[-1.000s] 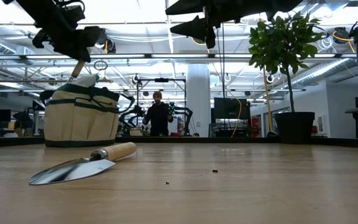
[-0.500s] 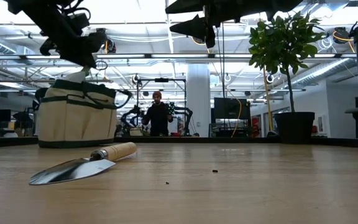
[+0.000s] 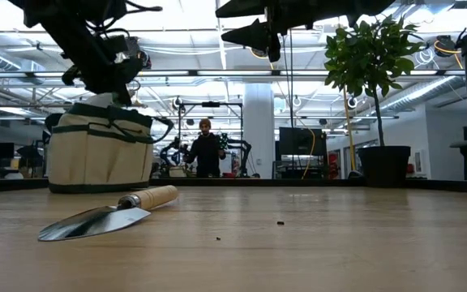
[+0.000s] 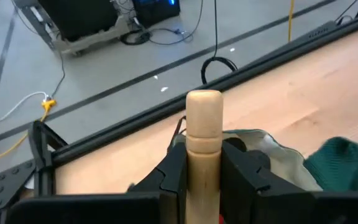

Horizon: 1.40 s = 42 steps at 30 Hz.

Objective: Pick & Place Garden tools in Gardening bag
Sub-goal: Put the hand rake into the gardening bag

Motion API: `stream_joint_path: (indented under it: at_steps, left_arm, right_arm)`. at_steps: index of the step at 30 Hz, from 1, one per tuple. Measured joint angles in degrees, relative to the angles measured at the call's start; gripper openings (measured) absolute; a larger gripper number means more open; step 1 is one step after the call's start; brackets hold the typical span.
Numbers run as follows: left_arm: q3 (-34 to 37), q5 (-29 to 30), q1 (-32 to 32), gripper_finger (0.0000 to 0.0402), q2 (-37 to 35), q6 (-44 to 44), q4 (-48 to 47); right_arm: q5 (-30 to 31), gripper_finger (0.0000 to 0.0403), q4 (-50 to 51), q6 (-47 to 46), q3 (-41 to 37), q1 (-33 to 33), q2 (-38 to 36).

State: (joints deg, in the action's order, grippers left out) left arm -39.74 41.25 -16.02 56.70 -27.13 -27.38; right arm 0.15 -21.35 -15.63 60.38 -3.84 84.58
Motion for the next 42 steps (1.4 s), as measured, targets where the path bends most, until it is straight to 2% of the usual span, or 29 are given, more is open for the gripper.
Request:
stream_joint_path:
  at_steps: [7,12,21,23,28,32,37,42]
  left_arm:
    - [3.66,-4.18,-1.88,0.0066,5.53,-1.59,5.96]
    - [4.81,-6.76,-2.14,0.0066,5.87,0.02,9.19]
    - [4.93,-8.22,-2.27,0.0066,5.71,2.03,9.02]
    - [4.93,-8.23,-2.29,0.0082,5.71,2.05,9.39]
    - [4.11,-8.54,-2.27,0.016,5.46,4.28,9.57]
    - [3.03,-8.66,-2.29,0.0202,4.16,6.95,9.1]
    - [2.82,-8.61,-2.29,0.023,0.11,8.23,9.44]
    - [2.77,-8.41,-2.29,0.0236,-6.14,9.46,9.73]
  right_arm:
    - [0.02,0.0226,-0.19,0.03,0.0,0.0,0.0]
    - [-0.1,0.0226,-0.19,0.0,0.0,0.03,0.0]
    - [-0.18,0.0226,-0.22,0.25,0.0,0.04,0.0]
    - [-0.18,0.0226,-0.22,0.27,0.0,0.04,0.0]
    - [-0.2,0.0226,-0.19,0.27,0.0,0.04,0.0]
    - [-0.2,0.0226,-0.19,0.27,0.0,0.04,0.0]
    - [-0.2,0.0226,-0.19,0.27,0.0,0.04,0.0]
    - [-0.2,0.0226,-0.22,0.27,0.0,0.04,0.0]
